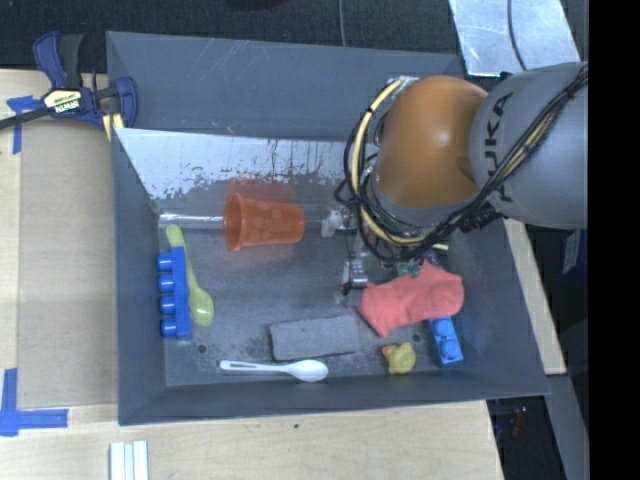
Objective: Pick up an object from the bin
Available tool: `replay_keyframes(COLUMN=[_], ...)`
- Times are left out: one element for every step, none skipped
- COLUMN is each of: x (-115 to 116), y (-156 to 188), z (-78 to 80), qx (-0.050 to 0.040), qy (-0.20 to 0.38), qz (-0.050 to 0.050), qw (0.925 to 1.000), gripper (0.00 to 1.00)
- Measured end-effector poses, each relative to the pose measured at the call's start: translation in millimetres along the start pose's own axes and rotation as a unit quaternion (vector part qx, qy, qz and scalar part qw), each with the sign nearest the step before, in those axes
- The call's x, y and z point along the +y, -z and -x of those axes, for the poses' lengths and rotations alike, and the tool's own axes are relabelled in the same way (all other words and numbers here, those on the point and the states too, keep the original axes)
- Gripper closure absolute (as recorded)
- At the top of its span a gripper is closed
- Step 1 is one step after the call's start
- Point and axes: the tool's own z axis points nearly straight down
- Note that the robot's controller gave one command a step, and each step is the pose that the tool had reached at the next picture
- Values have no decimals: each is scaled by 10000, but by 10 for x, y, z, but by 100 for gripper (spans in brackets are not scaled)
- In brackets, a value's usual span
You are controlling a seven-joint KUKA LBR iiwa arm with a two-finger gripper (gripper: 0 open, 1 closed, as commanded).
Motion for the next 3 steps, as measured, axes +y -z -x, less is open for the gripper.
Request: replay_keyframes(x=[-2,-537,-886], y=[41,-88,-38], z=[19,-97,-78], qx=[-40,-46,-63], qy=[-5,-212,-278], qz=[1,6,-6], qw=[10000,9998,9996], gripper=[0,0,0])
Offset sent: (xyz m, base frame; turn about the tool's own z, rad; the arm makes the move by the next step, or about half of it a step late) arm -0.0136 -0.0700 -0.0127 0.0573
